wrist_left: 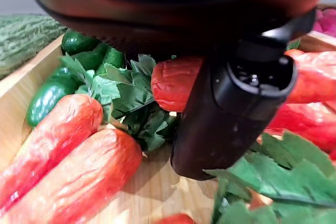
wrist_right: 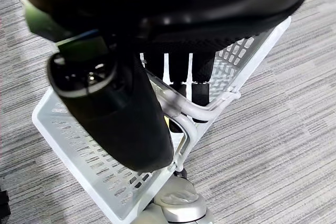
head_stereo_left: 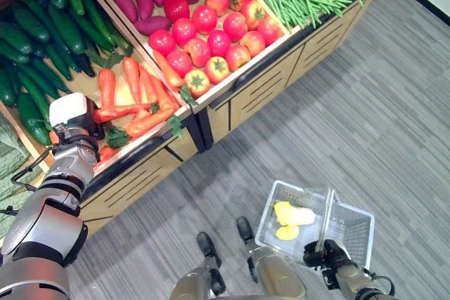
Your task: Get the vegetables into the basket
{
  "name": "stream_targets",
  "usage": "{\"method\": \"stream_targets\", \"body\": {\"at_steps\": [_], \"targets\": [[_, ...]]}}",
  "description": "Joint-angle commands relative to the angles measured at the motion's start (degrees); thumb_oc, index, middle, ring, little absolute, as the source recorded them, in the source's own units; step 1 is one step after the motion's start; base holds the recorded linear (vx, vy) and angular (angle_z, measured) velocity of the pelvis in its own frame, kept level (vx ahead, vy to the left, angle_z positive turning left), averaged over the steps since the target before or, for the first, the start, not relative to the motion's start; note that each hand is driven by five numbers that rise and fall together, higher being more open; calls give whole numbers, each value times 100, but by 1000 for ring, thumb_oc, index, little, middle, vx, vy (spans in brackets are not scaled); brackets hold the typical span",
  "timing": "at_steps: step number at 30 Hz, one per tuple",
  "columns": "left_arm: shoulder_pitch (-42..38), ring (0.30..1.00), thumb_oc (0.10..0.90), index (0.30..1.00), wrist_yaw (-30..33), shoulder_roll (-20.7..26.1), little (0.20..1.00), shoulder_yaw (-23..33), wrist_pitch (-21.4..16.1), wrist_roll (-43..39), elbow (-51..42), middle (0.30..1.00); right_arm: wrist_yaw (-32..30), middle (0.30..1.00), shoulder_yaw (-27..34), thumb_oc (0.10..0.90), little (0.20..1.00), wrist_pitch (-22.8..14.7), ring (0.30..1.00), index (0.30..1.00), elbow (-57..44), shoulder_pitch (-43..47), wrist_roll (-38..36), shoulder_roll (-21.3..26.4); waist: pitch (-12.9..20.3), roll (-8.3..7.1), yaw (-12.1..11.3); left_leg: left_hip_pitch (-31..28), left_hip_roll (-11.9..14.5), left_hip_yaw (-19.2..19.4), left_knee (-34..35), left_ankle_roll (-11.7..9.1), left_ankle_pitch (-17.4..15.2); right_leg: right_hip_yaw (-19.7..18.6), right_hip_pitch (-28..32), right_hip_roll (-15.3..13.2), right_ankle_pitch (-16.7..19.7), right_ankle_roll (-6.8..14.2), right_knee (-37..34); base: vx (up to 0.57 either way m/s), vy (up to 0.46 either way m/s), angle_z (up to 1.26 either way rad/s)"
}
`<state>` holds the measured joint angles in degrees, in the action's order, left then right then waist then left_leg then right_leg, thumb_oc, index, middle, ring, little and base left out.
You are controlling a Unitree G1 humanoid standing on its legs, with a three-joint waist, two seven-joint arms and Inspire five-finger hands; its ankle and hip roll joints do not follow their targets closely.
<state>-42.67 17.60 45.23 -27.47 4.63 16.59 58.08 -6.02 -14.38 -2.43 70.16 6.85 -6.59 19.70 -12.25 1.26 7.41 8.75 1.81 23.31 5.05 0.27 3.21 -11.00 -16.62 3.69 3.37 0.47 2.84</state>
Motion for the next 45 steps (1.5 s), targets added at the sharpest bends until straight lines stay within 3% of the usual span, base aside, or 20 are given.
{"method": "stream_targets", "body": {"at_steps": [1, 5, 7, 8, 10, 18, 36, 45], "targets": [[276, 300, 400, 300, 271, -89, 300, 310, -177, -205, -483, 300, -140, 300, -158, 400, 300, 77, 300, 300, 216, -543, 270, 114, 245, -142, -73, 65, -56, -422, -376, -16, -432, 370, -52, -355, 167, 385, -402, -33, 1, 14], [660, 300, 400, 300, 447, 201, 300, 627, -228, -86, -1464, 300, -140, 300, -76, 400, 300, 72, 300, 300, 179, -602, 310, 100, 262, -170, -144, 15, -56, -505, -425, -8, -474, 446, 61, -374, 135, 381, -402, -24, 3, 10], [690, 300, 400, 300, 441, 207, 300, 652, -218, -80, -1489, 300, -141, 300, -86, 400, 300, 72, 300, 300, 178, -604, 310, 104, 260, -168, -131, 9, -56, -508, -425, -8, -475, 449, 69, -375, 134, 381, -405, -8, 8, 13], [1067, 300, 400, 300, 510, 358, 300, 964, -257, -5, -2133, 300, -122, 300, 15, 400, 300, 82, 300, 300, 184, -675, 343, 97, 299, -183, -180, -87, -62, -570, -411, -3, -498, 498, 188, -384, 94, 379, -406, -7, 18, 14], [1273, 300, 400, 300, 532, 505, 300, 1184, -279, 153, -2567, 300, -86, 300, 84, 400, 300, 98, 300, 300, 208, -714, 402, 97, 364, -187, -232, -226, -67, -621, -384, 4, -522, 541, 332, -395, 54, 376, -408, 1, 26, 11], [1369, 300, 400, 300, 507, 836, 300, 1472, -208, 507, -2826, 300, 41, 300, 86, 400, 300, 167, 300, 300, 302, -801, 581, 125, 548, -217, -262, -539, -86, -684, -300, 12, -554, 631, 666, -409, -5, 388, -477, -4, 19, 12], [2292, 300, 400, 300, 522, 818, 300, 2512, -401, 620, -4712, 300, 161, 300, 238, 400, 300, 274, 300, 300, 422, -997, 630, 9, 888, -193, -421, -1023, -140, -915, -191, 48, -640, 803, 1196, -456, -182, 392, -472, 6, 2, 6], [3151, 300, 400, 300, 461, 487, 300, 3262, -607, 298, -5631, 300, 217, 300, 339, 400, 300, 312, 300, 300, 480, -1050, 586, -87, 1068, -194, -527, -1237, -179, -1042, -214, 87, -716, 903, 1450, -499, -285, 396, -429, -2, 8, 4]]}}
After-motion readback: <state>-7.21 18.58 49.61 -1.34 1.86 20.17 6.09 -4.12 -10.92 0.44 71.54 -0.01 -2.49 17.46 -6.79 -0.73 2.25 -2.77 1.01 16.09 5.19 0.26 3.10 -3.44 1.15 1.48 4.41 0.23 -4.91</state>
